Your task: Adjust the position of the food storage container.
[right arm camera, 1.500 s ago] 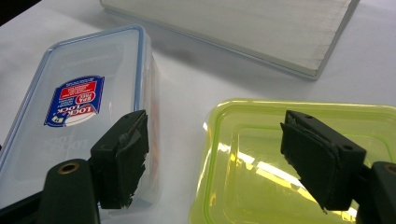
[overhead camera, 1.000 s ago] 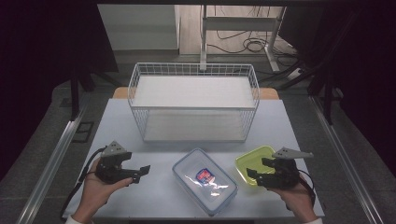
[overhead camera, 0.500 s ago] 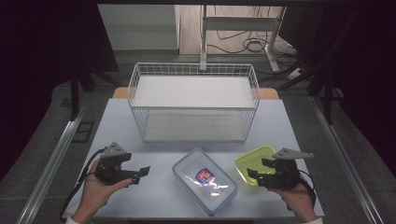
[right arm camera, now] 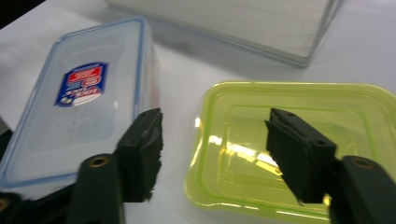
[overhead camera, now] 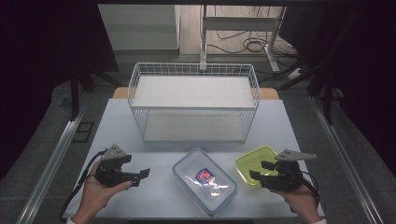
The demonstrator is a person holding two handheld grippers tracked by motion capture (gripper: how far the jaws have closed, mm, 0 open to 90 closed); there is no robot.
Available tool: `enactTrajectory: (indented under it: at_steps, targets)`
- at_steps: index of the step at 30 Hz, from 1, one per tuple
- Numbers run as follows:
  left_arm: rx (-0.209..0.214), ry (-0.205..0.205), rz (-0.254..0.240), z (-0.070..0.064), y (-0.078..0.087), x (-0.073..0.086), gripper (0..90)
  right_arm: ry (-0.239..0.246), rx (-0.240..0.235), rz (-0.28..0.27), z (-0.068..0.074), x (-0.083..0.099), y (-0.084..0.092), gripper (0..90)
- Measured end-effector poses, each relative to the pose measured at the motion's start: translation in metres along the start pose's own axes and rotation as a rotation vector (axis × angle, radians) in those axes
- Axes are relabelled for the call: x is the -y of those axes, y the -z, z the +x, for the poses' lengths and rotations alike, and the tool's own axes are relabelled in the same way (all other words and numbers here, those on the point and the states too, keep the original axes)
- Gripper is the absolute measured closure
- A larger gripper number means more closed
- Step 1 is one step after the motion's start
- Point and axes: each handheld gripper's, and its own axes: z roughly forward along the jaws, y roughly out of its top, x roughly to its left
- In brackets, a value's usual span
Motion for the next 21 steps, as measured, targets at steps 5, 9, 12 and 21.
enactTrajectory:
  at_steps: [5, 9, 12, 21]
  targets:
    - [0.004, -0.003, 0.007, -0.001, -0.002, 0.0, 12.9, 0.052, -0.069, 0.043, 0.013, 0.003, 0.001, 59.3]
    - [0.009, -0.001, 0.008, -0.001, -0.003, 0.0, 12.8, 0.087, -0.107, 0.087, 0.022, 0.008, 0.0, 70.0]
    - [0.011, -0.003, 0.012, -0.001, -0.004, 0.0, 12.8, 0.117, -0.136, 0.143, 0.032, 0.016, -0.003, 77.5]
    - [0.013, -0.003, 0.017, -0.001, -0.006, 0.0, 12.8, 0.211, -0.154, 0.299, 0.054, 0.029, -0.026, 89.1]
